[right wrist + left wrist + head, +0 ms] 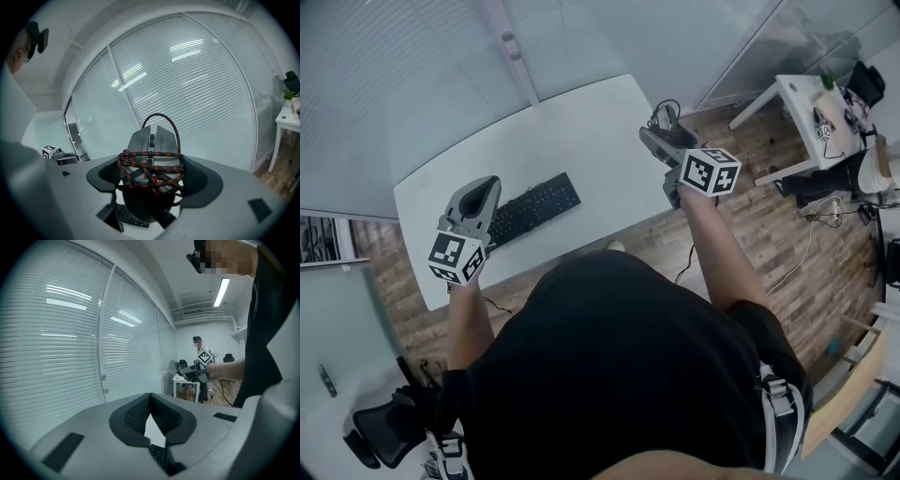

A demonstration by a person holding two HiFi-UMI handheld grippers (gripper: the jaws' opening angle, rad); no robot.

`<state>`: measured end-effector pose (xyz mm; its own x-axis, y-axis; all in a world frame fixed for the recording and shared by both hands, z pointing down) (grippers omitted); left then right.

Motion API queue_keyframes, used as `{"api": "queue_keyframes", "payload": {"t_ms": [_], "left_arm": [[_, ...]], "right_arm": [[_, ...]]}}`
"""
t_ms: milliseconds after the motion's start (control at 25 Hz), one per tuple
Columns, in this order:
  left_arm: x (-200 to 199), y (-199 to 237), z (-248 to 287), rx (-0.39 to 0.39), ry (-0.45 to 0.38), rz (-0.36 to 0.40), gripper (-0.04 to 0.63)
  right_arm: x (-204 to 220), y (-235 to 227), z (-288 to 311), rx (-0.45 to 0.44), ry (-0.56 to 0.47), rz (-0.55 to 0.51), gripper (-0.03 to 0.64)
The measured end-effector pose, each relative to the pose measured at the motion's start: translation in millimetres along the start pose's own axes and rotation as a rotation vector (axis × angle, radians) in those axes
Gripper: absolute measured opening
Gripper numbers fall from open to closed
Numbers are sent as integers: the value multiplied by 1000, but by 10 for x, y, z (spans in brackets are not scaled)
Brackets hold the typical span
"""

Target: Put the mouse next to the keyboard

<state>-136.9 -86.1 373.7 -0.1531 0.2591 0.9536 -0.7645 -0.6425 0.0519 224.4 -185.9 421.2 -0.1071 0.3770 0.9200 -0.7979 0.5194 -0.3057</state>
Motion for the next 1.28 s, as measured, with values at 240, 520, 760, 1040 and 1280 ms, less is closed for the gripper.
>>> {"api": "queue_keyframes", "payload": {"t_ms": [240,520,760,1040,1280], "left_arm": [[-44,-99,100,-22,-4,-1,21],[-57,-213,208,-54,-4,-13,21],[-58,-263,280,-91,-5,-22,21],[-31,-265,300,-123,-7,-32,21],[-83,-339,486,-122,-12,-32,21]], "right_arm": [[-11,-146,-10,-20,9,0,402],[-75,-322,17,-45,18,-7,402],[-82,-447,108,-76,31,-12,402],[-88,-498,212,-101,38,-18,402],[-117,-642,241,-115,49,-29,402]]}}
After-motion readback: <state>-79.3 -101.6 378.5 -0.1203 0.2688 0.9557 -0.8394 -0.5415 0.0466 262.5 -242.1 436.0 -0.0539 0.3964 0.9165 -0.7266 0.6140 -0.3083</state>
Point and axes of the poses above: the fingertips, and each gripper's own axes: z forward along the fingers, y to its left, x out of its underside, the point moved 4 cm from there along -z, backward along the fingers, and after that the axes turned 8 degrees about -z, right-handed, at the moved point
